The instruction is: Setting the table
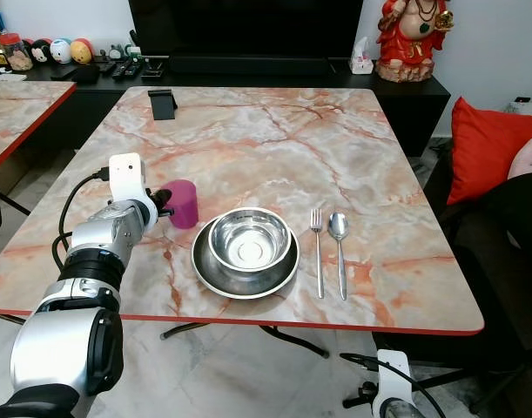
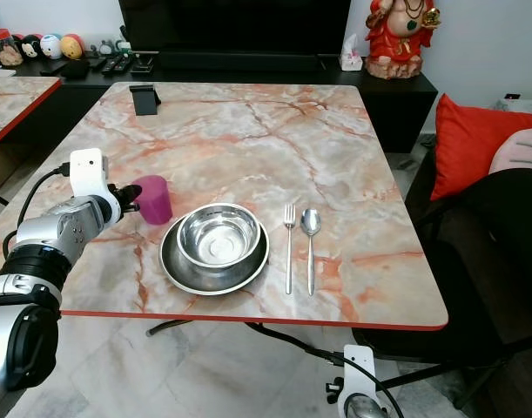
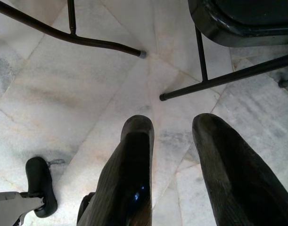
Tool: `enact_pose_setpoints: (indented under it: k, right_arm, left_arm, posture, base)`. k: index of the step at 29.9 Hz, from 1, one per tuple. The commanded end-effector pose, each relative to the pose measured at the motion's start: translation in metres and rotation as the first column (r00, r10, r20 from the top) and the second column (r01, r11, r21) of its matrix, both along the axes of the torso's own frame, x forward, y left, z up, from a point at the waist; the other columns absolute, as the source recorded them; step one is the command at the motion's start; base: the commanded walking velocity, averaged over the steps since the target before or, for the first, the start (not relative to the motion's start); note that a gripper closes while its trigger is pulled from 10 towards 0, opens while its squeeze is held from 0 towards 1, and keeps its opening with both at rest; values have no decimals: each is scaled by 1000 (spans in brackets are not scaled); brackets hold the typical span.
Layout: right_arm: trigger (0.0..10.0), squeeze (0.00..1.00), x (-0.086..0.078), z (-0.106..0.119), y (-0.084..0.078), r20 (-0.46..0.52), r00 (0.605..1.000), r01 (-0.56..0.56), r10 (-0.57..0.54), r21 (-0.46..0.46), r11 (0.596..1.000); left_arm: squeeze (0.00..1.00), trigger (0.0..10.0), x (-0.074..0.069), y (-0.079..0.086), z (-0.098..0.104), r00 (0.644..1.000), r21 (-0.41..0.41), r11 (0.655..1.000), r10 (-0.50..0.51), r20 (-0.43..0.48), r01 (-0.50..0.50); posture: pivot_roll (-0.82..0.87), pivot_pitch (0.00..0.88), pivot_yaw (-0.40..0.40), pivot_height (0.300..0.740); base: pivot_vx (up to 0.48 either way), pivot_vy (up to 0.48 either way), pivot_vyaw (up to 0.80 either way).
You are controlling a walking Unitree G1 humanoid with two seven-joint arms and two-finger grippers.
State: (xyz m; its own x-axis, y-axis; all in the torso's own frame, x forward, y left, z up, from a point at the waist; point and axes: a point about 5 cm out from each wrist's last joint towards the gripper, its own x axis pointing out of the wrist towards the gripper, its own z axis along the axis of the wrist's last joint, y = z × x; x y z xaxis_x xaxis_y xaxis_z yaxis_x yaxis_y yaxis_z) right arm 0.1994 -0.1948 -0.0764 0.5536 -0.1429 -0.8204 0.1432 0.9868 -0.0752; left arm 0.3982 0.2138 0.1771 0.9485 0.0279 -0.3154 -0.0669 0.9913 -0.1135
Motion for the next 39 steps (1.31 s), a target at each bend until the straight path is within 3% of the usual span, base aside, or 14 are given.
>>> enact_pose_setpoints:
  k: [1,9,12,14,16,19,25,31,33,34,35,36,38,39]
  right_arm:
    - [10000,0,0,0,0,-4,1000,9,-9,2,1000]
    - [10000,0,0,0,0,-5,1000,9,-9,2,1000]
    - [10000,0,-1,0,0,-6,1000,9,-9,1,1000]
    - [10000,0,-1,-1,0,-6,1000,10,-10,0,1000]
    - [10000,0,-2,-1,0,-6,1000,10,-10,0,1000]
    - [10000,0,-3,-1,0,-7,1000,10,-10,0,1000]
    - [10000,0,-4,-2,-1,-5,1000,10,-10,-4,1000]
    - [10000,0,-5,-2,-1,-6,1000,8,-8,-8,1000]
    - [10000,0,-5,-3,-1,-7,1000,7,-7,-8,1000]
    - [10000,0,-6,-3,-1,-9,1000,6,-6,-8,1000]
    - [10000,0,-6,-3,-1,-9,1000,6,-6,-8,1000]
    - [10000,0,-6,-3,-1,-11,1000,4,-4,-8,1000]
    - [10000,0,-7,-3,-1,-12,1000,3,-4,-8,1000]
    - [10000,0,-7,-3,0,-13,1000,3,-3,-8,1000]
  left_arm:
    - [0,10000,3,-3,8,1000,-8,1000,2,21,-2]
    - [0,10000,5,-2,19,997,-2,1000,13,79,-13]
    - [0,10000,5,1,41,972,98,995,0,234,-23]
    - [0,10000,-6,-1,56,911,162,986,-30,411,-40]
    - [0,10000,-9,-2,56,896,190,981,-48,441,-40]
    - [0,10000,-30,-6,35,869,351,934,-119,480,-65]
    - [0,10000,-64,10,24,816,348,902,8,577,-255]
    - [0,10000,-99,62,24,738,340,769,240,631,-541]
    - [0,10000,-113,78,21,712,360,703,295,637,-614]
    - [0,10000,-129,98,13,695,385,631,364,620,-674]
    - [0,10000,-129,98,13,695,385,631,364,620,-674]
    - [0,10000,-143,120,-1,689,421,562,440,577,-712]
    - [0,10000,-155,136,-14,691,469,509,487,535,-722]
    - [0,10000,-166,149,-26,690,520,455,522,501,-723]
  posture:
    - [-63,0,7,740]
    - [-64,0,7,740]
    - [-64,0,9,740]
    - [-64,0,11,740]
    - [-63,0,11,740]
    - [-65,0,13,740]
    - [-56,0,11,740]
    - [-50,0,14,740]
    - [-50,0,16,740]
    - [-44,0,16,740]
    - [-44,0,16,740]
    - [-42,0,17,740]
    - [-39,0,18,740]
    - [-35,0,18,740]
  base:
    - [0,0,0]
    - [0,0,0]
    - [0,0,0]
    - [0,0,0]
    - [0,0,0]
    - [0,0,0]
    - [0,0,0]
    - [0,0,0]
    - [0,0,0]
    - [0,0,0]
    - [0,0,0]
    - [0,0,0]
    - [0,0,0]
    - [0,0,0]
